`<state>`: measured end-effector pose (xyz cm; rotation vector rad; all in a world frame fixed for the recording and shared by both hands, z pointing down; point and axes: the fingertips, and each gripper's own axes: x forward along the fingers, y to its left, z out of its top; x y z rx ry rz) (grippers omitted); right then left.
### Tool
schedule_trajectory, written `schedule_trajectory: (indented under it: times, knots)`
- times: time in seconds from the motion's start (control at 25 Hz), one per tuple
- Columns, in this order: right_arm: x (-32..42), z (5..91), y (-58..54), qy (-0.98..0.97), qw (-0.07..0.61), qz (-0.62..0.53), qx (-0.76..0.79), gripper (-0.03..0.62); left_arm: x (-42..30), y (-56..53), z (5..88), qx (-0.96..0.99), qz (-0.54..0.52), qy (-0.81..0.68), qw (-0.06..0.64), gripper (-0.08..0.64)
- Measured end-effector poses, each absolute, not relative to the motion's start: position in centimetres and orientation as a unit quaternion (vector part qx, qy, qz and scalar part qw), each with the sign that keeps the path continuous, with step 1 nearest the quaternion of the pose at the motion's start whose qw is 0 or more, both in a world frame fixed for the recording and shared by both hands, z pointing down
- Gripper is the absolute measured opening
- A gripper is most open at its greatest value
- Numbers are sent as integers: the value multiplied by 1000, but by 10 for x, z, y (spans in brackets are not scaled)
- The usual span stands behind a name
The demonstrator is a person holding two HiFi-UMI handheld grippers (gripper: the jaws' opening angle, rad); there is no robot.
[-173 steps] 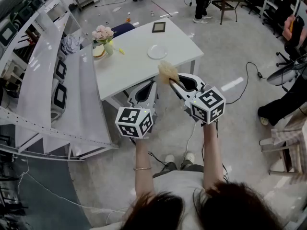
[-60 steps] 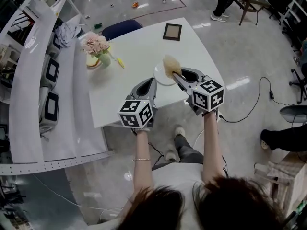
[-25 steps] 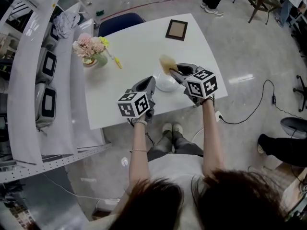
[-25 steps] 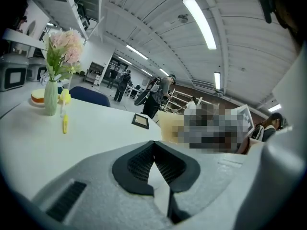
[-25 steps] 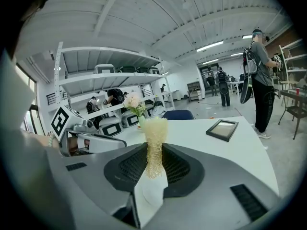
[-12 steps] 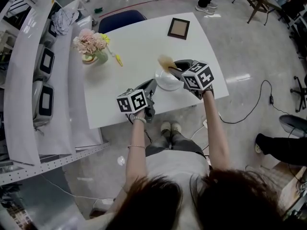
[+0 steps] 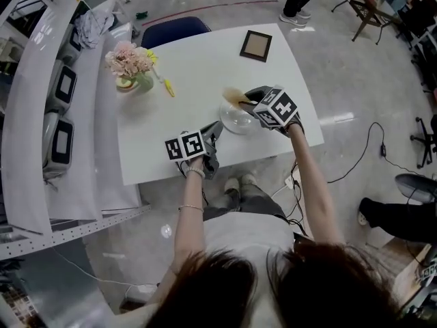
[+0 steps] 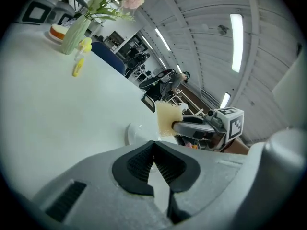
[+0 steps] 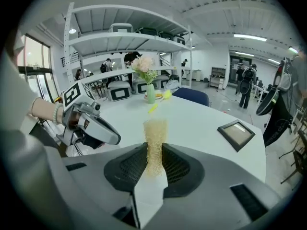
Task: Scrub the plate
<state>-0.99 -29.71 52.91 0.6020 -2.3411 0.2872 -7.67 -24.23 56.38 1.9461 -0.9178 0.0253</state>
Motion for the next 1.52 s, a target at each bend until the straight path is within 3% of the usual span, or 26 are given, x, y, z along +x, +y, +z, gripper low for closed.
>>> schedule_trajectory:
  times: [0.88, 1.52]
  knots:
    - [-21, 560, -311, -874, 482, 4, 57, 86, -72, -244, 575, 737, -72, -399, 541, 11]
    - [-22, 580, -297, -810, 564, -135, -86, 86, -74, -241, 577, 724, -98, -417, 541, 11]
